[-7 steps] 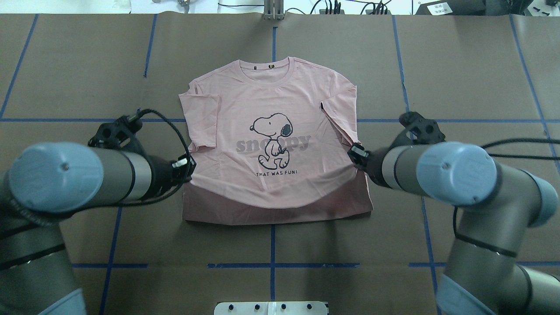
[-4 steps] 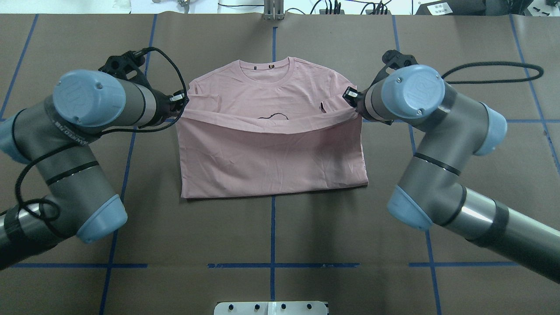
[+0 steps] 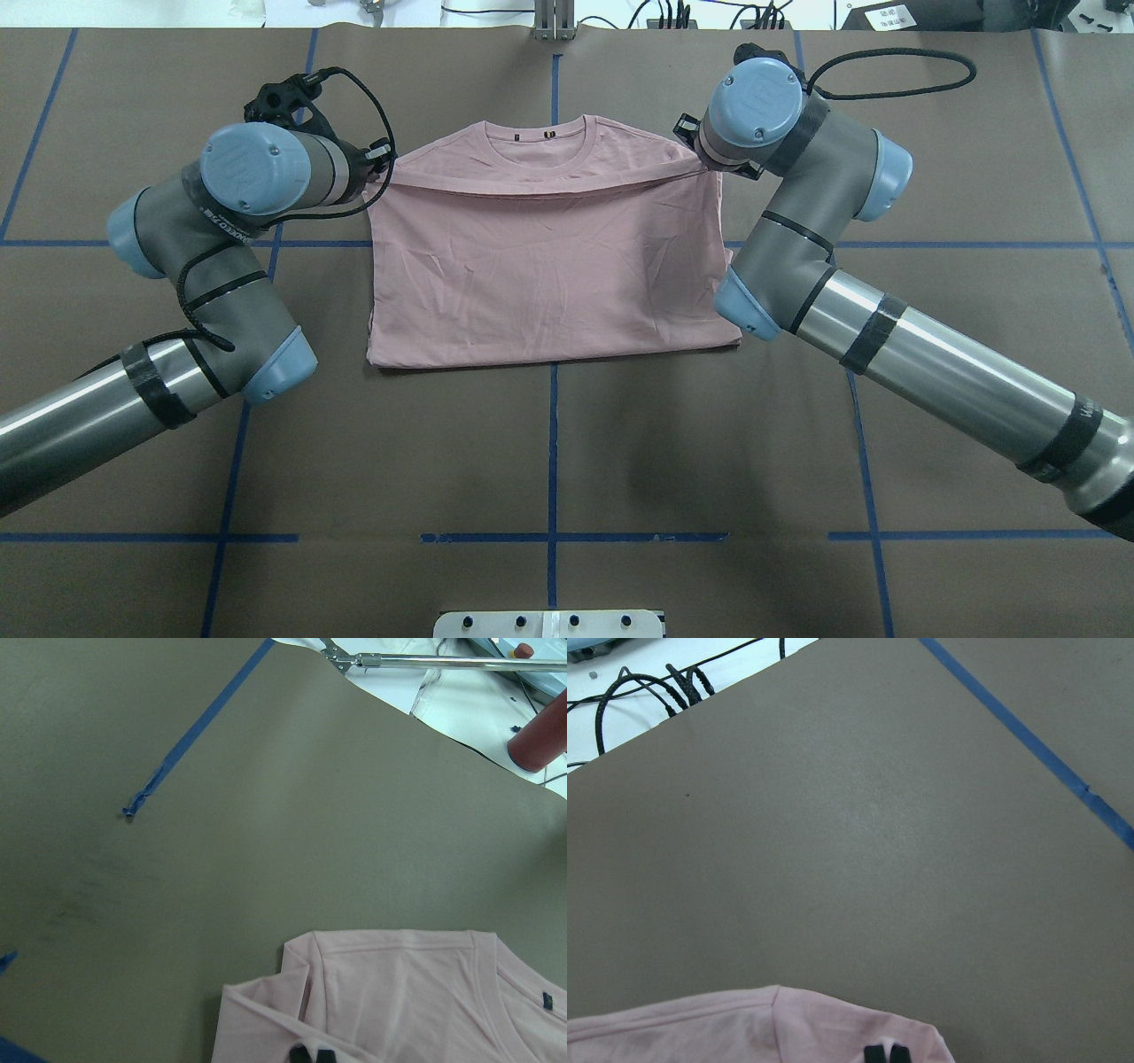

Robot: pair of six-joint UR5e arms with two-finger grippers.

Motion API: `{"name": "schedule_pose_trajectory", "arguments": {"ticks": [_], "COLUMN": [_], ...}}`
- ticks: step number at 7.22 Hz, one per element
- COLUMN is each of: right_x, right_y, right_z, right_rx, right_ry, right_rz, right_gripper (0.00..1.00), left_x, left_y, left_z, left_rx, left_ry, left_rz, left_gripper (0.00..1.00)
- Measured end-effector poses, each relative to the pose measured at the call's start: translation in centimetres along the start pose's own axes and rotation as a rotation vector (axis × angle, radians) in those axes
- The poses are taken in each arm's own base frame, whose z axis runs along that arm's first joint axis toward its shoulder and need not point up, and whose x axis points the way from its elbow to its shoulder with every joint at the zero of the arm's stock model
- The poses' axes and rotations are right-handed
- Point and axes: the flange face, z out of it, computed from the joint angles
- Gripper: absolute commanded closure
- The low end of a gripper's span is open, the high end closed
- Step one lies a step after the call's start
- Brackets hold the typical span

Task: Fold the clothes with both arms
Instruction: 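Lay the hem down at the collar edge and open both grippers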

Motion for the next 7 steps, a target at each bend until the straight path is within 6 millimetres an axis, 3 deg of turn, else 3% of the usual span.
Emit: {"name": "schedule_pose_trajectory", "arguments": {"ticks": [2,3,4,5,6,7], "right_x": [-0.6,-0.8,-1.0,-1.2,-1.4,-1.8], "right_y": [-0.2,-0.3,-0.3,-0.3,-0.3,-0.5], "right_z": [2.5,2.9,3.0,3.0,2.7,1.6], "right_rx": [0.006,0.009,0.010,0.010,0.008,-0.004], "right_ry": [0.006,0.010,0.011,0.009,0.002,-0.022], "right_rz": [-0.002,-0.002,-0.003,-0.008,-0.018,-0.028], "right_gripper": [1.00,0.42,0.00,0.00,0.00,0.00], "left_x": [-1.5,-1.9,-2.0,-2.1,-2.2,-2.3], "left_y": [-0.2,-0.2,-0.3,-0.3,-0.4,-0.6], "left_z": [3.4,3.9,4.0,4.0,3.7,3.0], "left_rx": [0.027,0.033,0.035,0.034,0.032,0.025], "left_ry": [0.014,0.022,0.036,0.049,0.086,0.147], "left_rz": [0.000,0.001,0.001,0.000,-0.002,-0.006], "left_gripper": [0.96,0.91,0.84,0.52,0.01,0.00]}}
